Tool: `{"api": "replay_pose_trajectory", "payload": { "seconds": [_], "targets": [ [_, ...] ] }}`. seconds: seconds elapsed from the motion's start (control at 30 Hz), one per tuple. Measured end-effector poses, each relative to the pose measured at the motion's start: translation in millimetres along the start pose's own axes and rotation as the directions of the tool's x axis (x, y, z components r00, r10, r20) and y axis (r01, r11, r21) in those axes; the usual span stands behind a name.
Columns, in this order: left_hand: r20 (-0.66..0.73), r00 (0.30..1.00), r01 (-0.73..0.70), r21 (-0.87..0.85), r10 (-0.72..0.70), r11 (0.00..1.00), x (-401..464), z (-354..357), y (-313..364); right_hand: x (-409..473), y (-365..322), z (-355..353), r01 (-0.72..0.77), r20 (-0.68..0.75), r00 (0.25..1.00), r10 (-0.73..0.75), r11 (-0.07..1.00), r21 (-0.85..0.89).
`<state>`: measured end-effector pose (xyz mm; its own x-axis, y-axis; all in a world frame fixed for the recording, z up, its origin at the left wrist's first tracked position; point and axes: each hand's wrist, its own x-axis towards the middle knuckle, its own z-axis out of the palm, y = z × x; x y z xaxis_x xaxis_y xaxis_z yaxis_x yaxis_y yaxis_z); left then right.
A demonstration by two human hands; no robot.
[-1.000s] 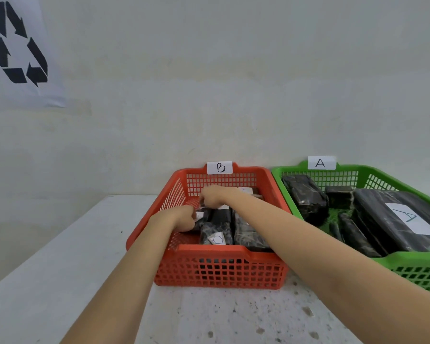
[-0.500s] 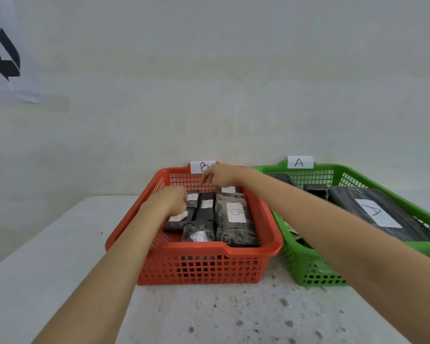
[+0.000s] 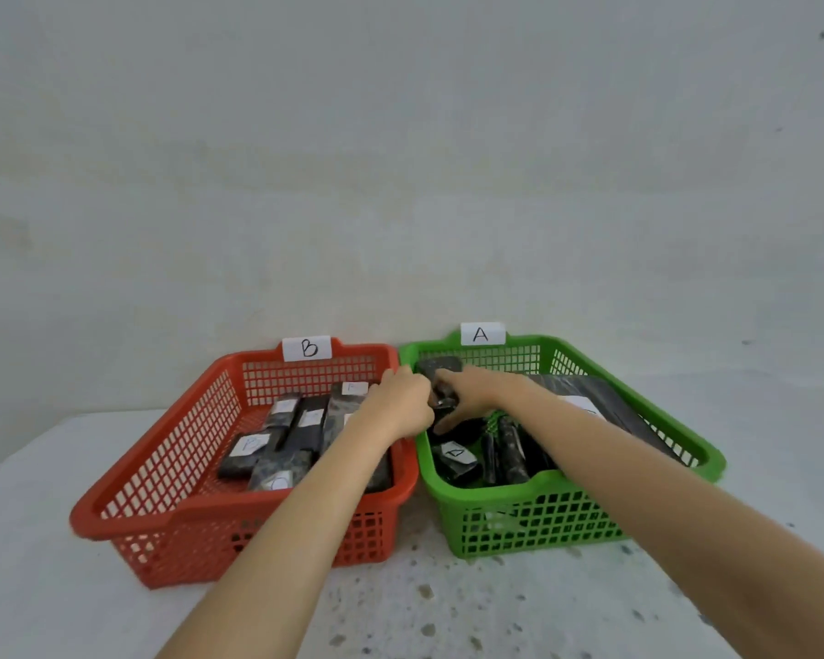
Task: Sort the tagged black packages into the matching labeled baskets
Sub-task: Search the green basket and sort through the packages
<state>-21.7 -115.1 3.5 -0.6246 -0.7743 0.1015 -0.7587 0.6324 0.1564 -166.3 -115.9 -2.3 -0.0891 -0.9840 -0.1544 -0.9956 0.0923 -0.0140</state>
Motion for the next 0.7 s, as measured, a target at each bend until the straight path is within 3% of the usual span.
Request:
{"api": "replay_pose_trajectory", "payload": {
  "seconds": [0.1, 0.17, 0.23, 0.3, 0.37, 0.43, 0.53, 0.6, 0.7],
  "targets": [
    [-0.051, 0.998, 0.029, 0.075, -0.025, 0.997, 4.7, 5.7, 1.2, 5.9, -0.1, 0.2, -0.074, -0.117, 0.992, 0.057, 0.986, -0.146],
    [-0.074, 0.997, 0.043, 0.066, -0.038, 0.997, 7.8, 8.0, 1.0, 5.7, 7.1, -3.9, -0.074, -0.091, 0.993, 0.071, 0.997, -0.032],
    [-0.092, 0.994, 0.058, 0.052, -0.053, 0.997, 10.6, 10.0, 1.2, 2.2, 21.2, -8.4, -0.048, -0.085, 0.994, 0.066, 0.979, 0.198],
    [-0.114, 0.991, 0.078, 0.047, -0.072, 0.996, 13.1, 12.0, 1.5, -3.0, 40.1, -11.6, -0.013, -0.175, 0.979, 0.106, 0.885, 0.465],
    [-0.135, 0.987, 0.098, 0.062, -0.089, 0.993, 16.3, 13.4, 2.2, -5.5, 56.9, -14.7, 0.027, -0.299, 0.922, 0.247, 0.727, 0.686],
    [-0.152, 0.983, 0.117, 0.113, -0.099, 0.987, 20.1, 13.7, 4.9, -4.5, 69.5, -16.6, 0.044, -0.343, 0.842, 0.416, 0.581, 0.813],
    [-0.160, 0.985, 0.097, 0.228, -0.061, 0.969, 27.1, 12.9, 10.7, -1.3, 76.9, -14.2, 0.060, -0.321, 0.798, 0.511, 0.463, 0.884],
    [-0.088, 0.996, 0.007, 0.298, 0.020, 0.955, 31.0, 12.2, 14.0, 0.2, 77.8, -13.3, 0.066, -0.330, 0.782, 0.528, 0.457, 0.887],
    [0.170, 0.979, -0.180, 0.456, 0.113, 0.872, 34.3, 15.2, 22.2, 0.7, 73.9, -14.3, 0.058, -0.371, 0.800, 0.471, 0.554, 0.830]
  ]
}}
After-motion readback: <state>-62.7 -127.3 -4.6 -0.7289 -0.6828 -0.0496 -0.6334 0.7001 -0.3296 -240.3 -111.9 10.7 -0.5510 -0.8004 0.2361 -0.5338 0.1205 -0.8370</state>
